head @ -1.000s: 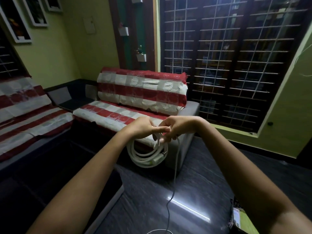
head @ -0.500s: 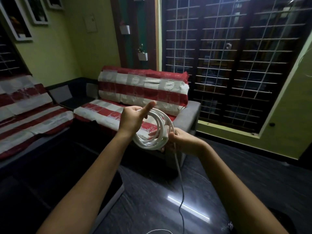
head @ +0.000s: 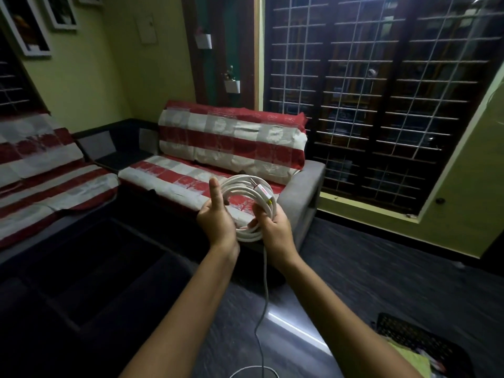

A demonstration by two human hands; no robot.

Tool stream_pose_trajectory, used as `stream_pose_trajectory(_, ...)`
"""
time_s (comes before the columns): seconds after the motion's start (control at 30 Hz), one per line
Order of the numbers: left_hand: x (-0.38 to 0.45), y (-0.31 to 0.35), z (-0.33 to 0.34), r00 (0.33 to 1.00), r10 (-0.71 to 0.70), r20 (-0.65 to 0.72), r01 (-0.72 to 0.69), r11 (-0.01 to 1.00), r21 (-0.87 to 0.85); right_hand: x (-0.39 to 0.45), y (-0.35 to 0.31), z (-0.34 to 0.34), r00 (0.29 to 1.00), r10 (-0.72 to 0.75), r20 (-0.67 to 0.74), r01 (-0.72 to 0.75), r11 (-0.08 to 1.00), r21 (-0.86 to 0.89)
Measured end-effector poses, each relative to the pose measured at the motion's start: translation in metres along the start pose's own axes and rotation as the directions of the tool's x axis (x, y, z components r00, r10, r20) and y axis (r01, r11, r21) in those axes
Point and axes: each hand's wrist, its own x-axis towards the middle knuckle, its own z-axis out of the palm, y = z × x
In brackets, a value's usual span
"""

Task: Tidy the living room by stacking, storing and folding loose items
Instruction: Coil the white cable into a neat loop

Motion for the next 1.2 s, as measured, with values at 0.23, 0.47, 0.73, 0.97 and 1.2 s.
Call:
stream_pose_trajectory(0.23, 0.010, -0.018, -0.032, 0.962, 0.194, 0.191, -0.256, 0.883, 0.393, 0.019, -0.006, -0.022, 0.989, 0.011, 0.149, 0.056, 0.898, -0.437)
stream_pose_trajectory(0.47, 0.034, 0.021, -0.029, 0.376, -0.045, 0.925, -0.925, 0.034, 0.378, 0.031, -0.041, -0.012, 0.755, 0.330, 0.567, 0.446, 0.376, -0.812)
stream_pose_trajectory(0.73, 0.041, -0.002, -0.025, 0.446, -0.465, 0.765, -0.562, 0.520, 0.644, 0.041, -0.041, -0.012, 0.652, 0.503, 0.568, 0.453, 0.342, -0.823)
stream_pose_trajectory(0.97, 0.030, 0.031, -0.020, 0.362, -0.486, 0.796, -0.588, 0.543, 0.599, 0.048, -0.052, -0.030, 0.546, 0.670, 0.502, 0.237, 0.451, -0.860)
stream_pose_trajectory(1.2, 0.028, 0.041, -0.024, 0.463, -0.351, 0.814, -0.421, 0.722, 0.550, 0.055, -0.060, -0.047, 0.515, 0.567, 0.642, 0.173, 0.665, -0.726)
